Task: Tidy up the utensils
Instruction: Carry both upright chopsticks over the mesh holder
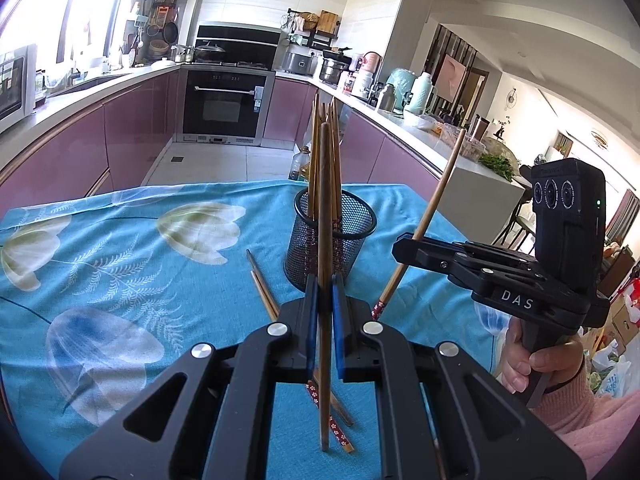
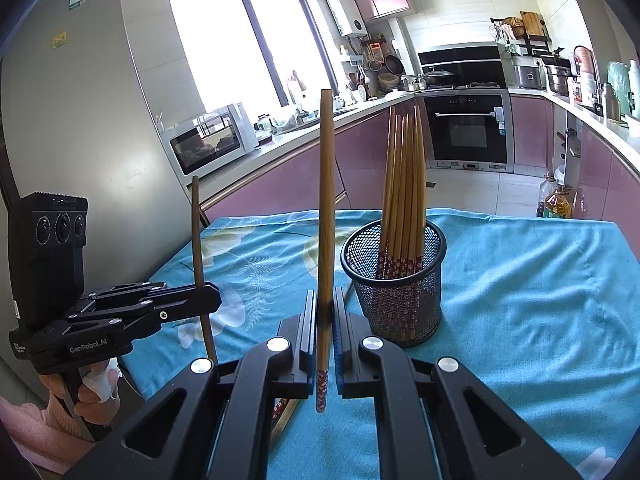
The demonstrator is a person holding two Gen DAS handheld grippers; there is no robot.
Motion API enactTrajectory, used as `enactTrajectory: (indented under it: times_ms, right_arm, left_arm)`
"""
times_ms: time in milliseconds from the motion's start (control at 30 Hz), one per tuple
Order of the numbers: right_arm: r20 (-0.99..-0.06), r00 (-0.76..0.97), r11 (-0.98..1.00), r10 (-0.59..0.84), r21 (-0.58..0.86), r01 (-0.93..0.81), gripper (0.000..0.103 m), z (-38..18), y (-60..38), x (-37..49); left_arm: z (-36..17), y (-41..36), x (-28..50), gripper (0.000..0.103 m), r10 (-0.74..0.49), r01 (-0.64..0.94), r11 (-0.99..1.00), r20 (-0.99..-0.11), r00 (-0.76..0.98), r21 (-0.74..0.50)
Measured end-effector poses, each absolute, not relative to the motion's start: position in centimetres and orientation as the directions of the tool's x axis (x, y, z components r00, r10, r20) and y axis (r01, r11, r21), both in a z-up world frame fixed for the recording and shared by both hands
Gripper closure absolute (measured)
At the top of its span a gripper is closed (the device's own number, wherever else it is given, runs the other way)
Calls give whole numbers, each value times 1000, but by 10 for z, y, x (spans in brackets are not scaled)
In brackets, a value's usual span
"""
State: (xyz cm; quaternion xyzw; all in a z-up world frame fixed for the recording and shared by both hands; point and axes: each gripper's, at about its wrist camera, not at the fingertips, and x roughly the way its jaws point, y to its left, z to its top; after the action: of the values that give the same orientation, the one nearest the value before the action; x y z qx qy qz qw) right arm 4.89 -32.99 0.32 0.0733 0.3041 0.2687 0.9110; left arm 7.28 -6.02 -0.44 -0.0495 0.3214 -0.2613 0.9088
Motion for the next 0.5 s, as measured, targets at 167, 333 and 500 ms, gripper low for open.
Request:
enactTrajectory:
  times_ms: [167, 333, 500]
  right_arm:
    - [-510, 674, 845, 534, 295, -447, 97, 6, -331, 51]
    - [-502, 680, 845, 534, 293, -447, 97, 8, -333, 50]
    - [-496, 686, 846, 533, 291, -447, 97, 11, -334, 50]
  left_arm:
    - [3, -58, 69, 96, -518, 451, 852, -540, 663, -264]
    - [12, -55, 67, 96, -530, 458, 846, -522, 669, -272]
    - [16, -54, 67, 96, -535, 459, 844, -514, 671, -279]
